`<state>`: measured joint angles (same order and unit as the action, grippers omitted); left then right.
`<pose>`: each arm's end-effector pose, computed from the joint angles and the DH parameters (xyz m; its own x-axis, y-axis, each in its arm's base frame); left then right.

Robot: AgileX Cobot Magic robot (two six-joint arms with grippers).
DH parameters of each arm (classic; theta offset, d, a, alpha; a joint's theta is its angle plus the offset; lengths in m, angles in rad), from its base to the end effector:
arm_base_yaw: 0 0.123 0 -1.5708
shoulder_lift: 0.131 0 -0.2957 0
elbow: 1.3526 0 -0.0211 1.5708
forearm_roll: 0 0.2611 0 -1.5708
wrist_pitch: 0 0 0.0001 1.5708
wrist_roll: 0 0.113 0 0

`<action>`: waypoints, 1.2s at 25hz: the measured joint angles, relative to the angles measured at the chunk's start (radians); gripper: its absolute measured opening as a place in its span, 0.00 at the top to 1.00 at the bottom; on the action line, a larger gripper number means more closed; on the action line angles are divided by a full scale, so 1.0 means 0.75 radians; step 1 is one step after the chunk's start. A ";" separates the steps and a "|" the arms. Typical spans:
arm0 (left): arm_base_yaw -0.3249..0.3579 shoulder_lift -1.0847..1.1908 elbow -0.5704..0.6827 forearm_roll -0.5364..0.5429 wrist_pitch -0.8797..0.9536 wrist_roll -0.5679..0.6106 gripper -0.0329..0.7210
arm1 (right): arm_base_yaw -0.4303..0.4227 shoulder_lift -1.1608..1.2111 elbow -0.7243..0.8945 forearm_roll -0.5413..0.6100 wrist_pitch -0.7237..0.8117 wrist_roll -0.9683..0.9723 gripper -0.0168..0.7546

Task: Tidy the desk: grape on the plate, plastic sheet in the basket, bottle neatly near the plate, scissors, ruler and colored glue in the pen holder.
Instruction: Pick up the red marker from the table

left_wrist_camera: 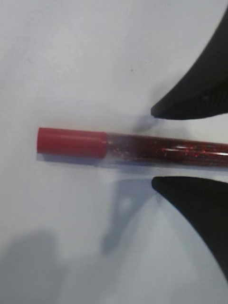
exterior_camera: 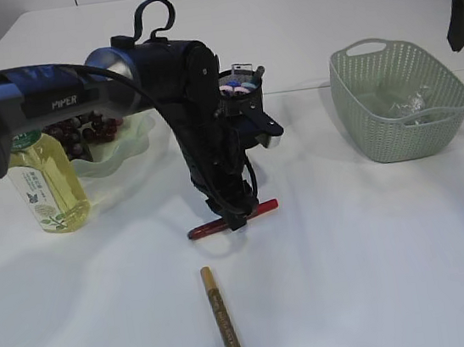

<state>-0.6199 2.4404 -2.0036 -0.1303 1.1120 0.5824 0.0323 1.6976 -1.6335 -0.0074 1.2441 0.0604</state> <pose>0.4107 -0.3093 0.1015 -0.4058 0.9007 -0.1552 0.9137 0.4041 -0.0440 0.3744 0.0113 0.3299 -0.9391 0.0277 -0.3425 0.0246 0.9996 0.0133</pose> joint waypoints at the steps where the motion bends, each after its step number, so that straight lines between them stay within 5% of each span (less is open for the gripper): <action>1: 0.000 0.000 0.000 0.000 0.000 0.000 0.56 | 0.000 0.000 0.000 0.000 0.000 0.000 0.48; 17: 0.000 0.023 0.000 0.005 -0.002 0.000 0.57 | 0.000 0.000 0.000 0.000 0.000 -0.003 0.48; 30: 0.000 0.023 0.000 0.013 -0.005 0.000 0.83 | 0.000 0.000 0.000 -0.002 0.000 -0.003 0.48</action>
<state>-0.6199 2.4578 -2.0036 -0.1204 1.1083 0.5824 0.0323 1.6976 -1.6335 -0.0091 1.2441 0.0586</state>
